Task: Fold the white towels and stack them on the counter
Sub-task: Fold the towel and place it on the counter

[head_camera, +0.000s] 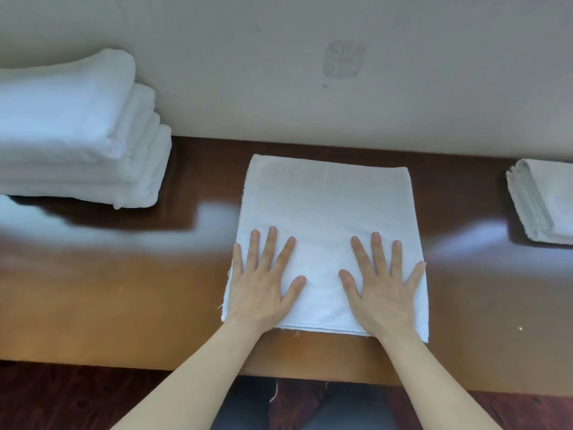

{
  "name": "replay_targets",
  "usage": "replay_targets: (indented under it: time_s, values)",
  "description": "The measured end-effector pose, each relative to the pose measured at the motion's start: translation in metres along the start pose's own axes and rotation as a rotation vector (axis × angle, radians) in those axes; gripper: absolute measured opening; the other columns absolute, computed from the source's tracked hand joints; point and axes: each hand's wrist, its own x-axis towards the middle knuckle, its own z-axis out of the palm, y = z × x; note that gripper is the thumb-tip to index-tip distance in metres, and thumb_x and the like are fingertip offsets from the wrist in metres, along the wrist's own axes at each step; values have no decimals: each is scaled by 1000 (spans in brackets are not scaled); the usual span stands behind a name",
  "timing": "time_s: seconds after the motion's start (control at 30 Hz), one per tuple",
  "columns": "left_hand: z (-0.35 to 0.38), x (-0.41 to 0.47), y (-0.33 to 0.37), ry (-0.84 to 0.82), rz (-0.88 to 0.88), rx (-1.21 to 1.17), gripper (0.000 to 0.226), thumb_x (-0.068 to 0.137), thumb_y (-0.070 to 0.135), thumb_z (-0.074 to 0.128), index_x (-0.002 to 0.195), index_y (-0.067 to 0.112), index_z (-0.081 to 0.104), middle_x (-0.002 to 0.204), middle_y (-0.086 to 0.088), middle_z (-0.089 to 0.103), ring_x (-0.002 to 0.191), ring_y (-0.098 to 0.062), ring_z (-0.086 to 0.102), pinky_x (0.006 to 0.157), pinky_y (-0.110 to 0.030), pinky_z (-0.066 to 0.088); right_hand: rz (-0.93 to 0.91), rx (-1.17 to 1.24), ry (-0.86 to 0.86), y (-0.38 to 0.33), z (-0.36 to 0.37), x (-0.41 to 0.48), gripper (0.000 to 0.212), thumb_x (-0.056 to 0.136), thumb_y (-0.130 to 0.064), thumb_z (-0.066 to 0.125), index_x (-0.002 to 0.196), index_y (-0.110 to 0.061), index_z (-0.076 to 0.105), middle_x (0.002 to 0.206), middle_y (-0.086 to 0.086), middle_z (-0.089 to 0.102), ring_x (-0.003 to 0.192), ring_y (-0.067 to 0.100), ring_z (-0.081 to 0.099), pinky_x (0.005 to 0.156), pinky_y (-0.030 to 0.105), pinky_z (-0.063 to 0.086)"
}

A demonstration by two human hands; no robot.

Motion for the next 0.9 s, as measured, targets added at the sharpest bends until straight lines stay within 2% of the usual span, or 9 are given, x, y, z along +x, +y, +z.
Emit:
replay_targets:
  time_s: [0.13,0.27,0.33,0.5,0.6,0.73,0.9]
  values:
    - [-2,0,17,-40,14,8,74,93,72,-6,157,35,-13,164,1,-23,149,-28,-26,120,-57,-7,-55,14,-13,25,-5,-3,65,95,-66,-3,155,-40,-11,165,-7,-10,151,29,-13,116,66,-5]
    - [-3,-19,7,-57,75,4,72,95,72,0,157,36,-10,164,3,-23,150,-24,-23,120,-56,-8,-186,26,-30,41,-8,-22,64,99,-62,6,157,-35,-2,166,-4,-2,153,26,-6,118,63,3]
    - [-5,-30,-3,-63,128,-34,71,97,72,8,158,37,-5,166,3,-18,152,-22,-19,120,-53,-9,-203,43,-34,49,-8,-33,64,100,-61,10,158,-34,2,166,-4,-3,153,24,-5,117,63,2]
    - [-8,-60,-42,-100,401,-39,71,98,70,31,158,38,14,168,4,1,154,-20,-1,122,-44,1,-258,28,-68,75,-7,-73,66,99,-64,18,157,-36,11,166,-6,4,153,29,-1,116,64,3]
    - [-9,-68,-52,-105,436,-28,71,98,68,33,158,37,12,168,4,2,154,-21,0,122,-42,4,-338,-2,-89,86,-6,-90,66,99,-65,21,157,-34,16,166,-5,9,152,35,0,117,63,6]
    - [-8,-74,-49,-92,465,27,87,90,80,38,159,33,12,168,-1,6,154,-26,1,121,-45,7,-398,25,-87,90,-1,-104,72,97,-66,27,158,-28,16,166,-1,9,151,38,0,118,56,4]
    - [4,-101,-50,-36,507,3,95,82,85,43,158,31,24,167,-4,13,153,-29,11,122,-48,11,-468,45,-46,102,12,-127,82,93,-71,38,158,-25,19,166,2,12,151,36,6,118,55,8]
